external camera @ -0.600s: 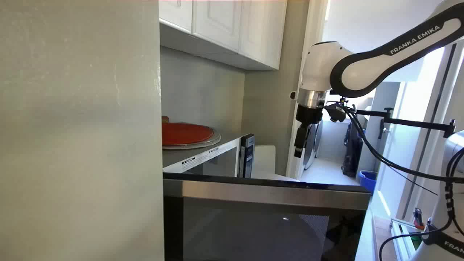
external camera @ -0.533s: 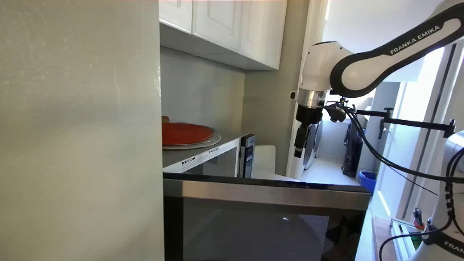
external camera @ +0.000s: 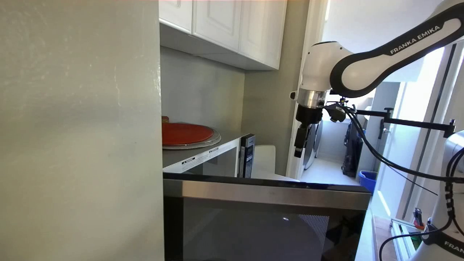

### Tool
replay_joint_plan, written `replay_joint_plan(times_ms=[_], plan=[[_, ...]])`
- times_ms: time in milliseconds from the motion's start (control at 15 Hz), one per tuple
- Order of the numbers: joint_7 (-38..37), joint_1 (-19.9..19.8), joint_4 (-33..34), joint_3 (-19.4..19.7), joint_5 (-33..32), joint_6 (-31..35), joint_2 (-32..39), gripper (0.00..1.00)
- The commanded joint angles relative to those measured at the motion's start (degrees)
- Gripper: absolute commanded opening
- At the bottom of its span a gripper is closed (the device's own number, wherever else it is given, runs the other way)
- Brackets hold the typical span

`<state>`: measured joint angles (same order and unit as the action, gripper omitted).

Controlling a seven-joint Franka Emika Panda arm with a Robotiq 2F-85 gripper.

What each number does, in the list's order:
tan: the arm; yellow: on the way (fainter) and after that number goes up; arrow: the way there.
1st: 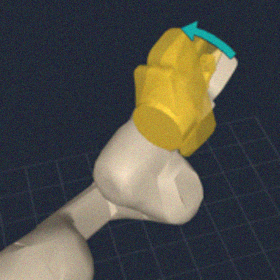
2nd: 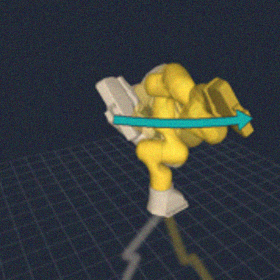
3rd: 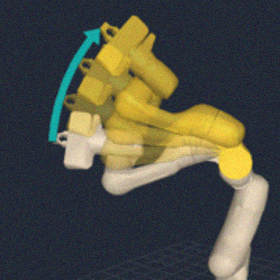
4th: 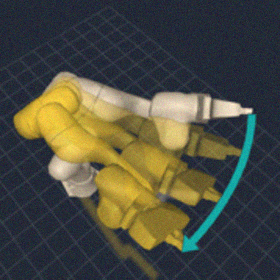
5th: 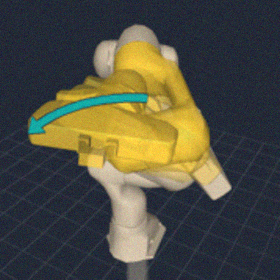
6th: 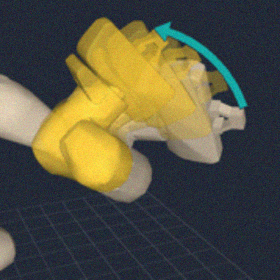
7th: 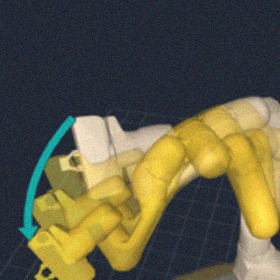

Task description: Press a button on the microwave.

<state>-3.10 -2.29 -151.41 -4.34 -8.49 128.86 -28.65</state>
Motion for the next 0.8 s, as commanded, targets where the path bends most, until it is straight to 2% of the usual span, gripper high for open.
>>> replay_joint_plan(times_ms=[0, 133, 333, 400, 467, 600, 733], plan=[[-1.98, -0.33, -0.54, -0.33, -1.95, 1.54, 1.26, 1.00], [-5.04, -1.27, -2.56, -0.88, -2.85, 8.37, 3.74, 1.00], [-10.71, -3.26, -5.35, -2.29, -5.05, 22.07, 9.61, 1.00], [-12.54, -4.35, -5.83, -3.06, -6.62, 25.95, 12.03, 0.75], [-14.90, -5.79, -6.07, -4.01, -8.67, 29.83, 14.44, 0.72], [-20.58, -9.87, -5.43, -6.34, -15.25, 37.93, 19.79, 0.57], [-27.15, -16.63, -3.57, -10.09, -25.13, 42.22, 23.33, 0.42]])
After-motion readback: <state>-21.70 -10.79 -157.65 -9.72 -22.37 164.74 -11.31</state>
